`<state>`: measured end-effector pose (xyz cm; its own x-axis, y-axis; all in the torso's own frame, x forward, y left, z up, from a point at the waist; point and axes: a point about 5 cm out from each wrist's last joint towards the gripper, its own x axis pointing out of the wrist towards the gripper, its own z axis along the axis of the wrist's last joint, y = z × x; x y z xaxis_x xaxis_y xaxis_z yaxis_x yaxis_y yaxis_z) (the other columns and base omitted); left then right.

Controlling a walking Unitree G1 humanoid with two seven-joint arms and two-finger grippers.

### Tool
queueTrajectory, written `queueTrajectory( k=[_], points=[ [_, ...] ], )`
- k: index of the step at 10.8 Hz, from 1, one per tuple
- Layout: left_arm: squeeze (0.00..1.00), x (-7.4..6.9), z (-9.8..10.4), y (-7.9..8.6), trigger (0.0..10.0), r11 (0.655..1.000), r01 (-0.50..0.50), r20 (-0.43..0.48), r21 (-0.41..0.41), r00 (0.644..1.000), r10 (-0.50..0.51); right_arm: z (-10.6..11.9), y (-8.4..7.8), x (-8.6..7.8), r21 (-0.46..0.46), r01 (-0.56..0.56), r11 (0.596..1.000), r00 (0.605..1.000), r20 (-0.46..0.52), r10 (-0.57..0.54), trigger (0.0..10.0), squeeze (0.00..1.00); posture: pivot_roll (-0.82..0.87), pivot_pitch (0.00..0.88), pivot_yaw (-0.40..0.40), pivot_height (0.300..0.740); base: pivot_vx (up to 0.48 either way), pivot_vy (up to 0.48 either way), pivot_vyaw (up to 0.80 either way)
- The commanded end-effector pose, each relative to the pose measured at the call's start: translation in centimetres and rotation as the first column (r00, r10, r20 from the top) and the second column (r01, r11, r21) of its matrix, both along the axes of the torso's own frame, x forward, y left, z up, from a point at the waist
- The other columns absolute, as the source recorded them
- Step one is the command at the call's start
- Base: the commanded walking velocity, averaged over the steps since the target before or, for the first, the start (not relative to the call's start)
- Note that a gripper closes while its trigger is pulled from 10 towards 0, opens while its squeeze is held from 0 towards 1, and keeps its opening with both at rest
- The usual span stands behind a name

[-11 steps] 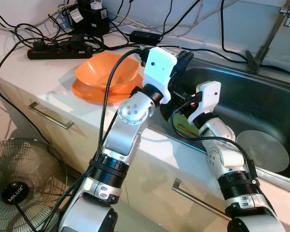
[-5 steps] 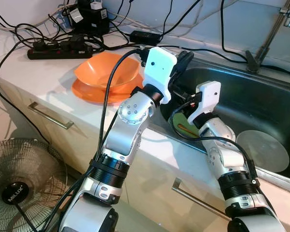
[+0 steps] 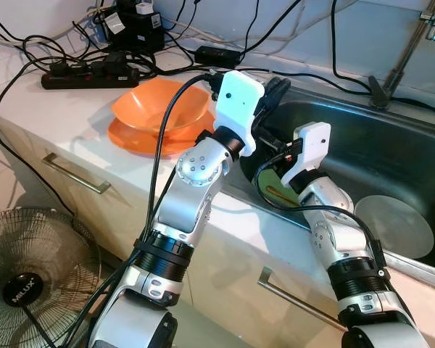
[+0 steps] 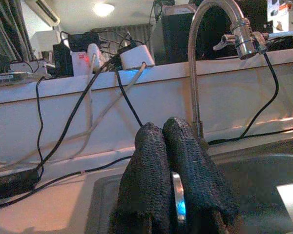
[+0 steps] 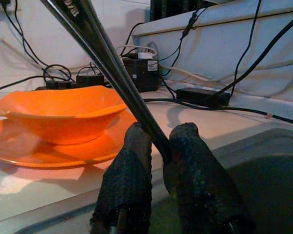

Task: Kitchen organization

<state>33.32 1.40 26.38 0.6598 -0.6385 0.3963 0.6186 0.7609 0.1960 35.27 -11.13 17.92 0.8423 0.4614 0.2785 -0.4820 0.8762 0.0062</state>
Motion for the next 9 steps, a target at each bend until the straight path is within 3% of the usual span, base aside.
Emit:
queueTrajectory(
  k=[1, 2, 3, 4, 8, 9],
  points=[
    [0.0, -1.02, -0.87, -1.91, 10.0, 0.995, 0.091, -0.024, 0.032, 0.996, -0.09, 1.06, 0.29, 0.26, 0.032, 0.011, 0.999, 1.0, 0.028, -0.012, 0.0, 0.0, 0.17, 0.068, -0.003, 0.74, 0.0, 0.0, 0.0],
    [0.0, -1.03, -0.91, -1.9, 10.0, 0.995, 0.093, -0.028, 0.029, 0.995, -0.092, 1.02, 0.26, 0.25, 0.034, 0.014, 0.999, 1.0, 0.027, -0.015, 0.0, 0.0, 0.17, 0.069, -0.002, 0.74, 0.0, 0.0, 0.0],
    [0.81, -1.04, -0.93, -1.91, 10.0, 0.995, 0.097, -0.031, 0.027, 0.995, -0.096, 1.02, 0.23, 0.27, 0.034, 0.015, 0.999, 1.0, 0.027, -0.016, 0.0, 0.0, 0.17, 0.069, -0.002, 0.74, 0.0, 0.0, 0.0],
    [1.0, -1.05, -0.94, -1.96, 10.0, 0.994, 0.106, -0.034, 0.025, 0.994, -0.105, 1.01, 0.19, 0.31, 0.034, 0.016, 0.999, 1.0, 0.026, -0.017, 0.0, 0.0, 0.17, 0.069, -0.003, 0.74, 0.0, 0.0, 0.0],
    [1.0, -1.12, -0.87, -1.92, 10.0, 0.994, 0.107, -0.031, 0.019, 0.994, -0.106, 0.83, -0.13, 0.49, 0.03, 0.039, 0.999, 0.999, 0.019, -0.04, 0.0, 0.0, 0.17, 0.068, -0.003, 0.74, 0.0, 0.0, 0.0],
    [0.79, -1.19, -0.74, -1.82, 10.0, 0.995, 0.103, -0.024, 0.011, 0.994, -0.103, 0.77, -0.32, 0.65, 0.028, 0.052, 0.998, 0.999, 0.015, -0.053, 0.0, 0.0, 0.17, 0.067, -0.006, 0.74, 0.0, 0.0, 0.0]
  ],
)
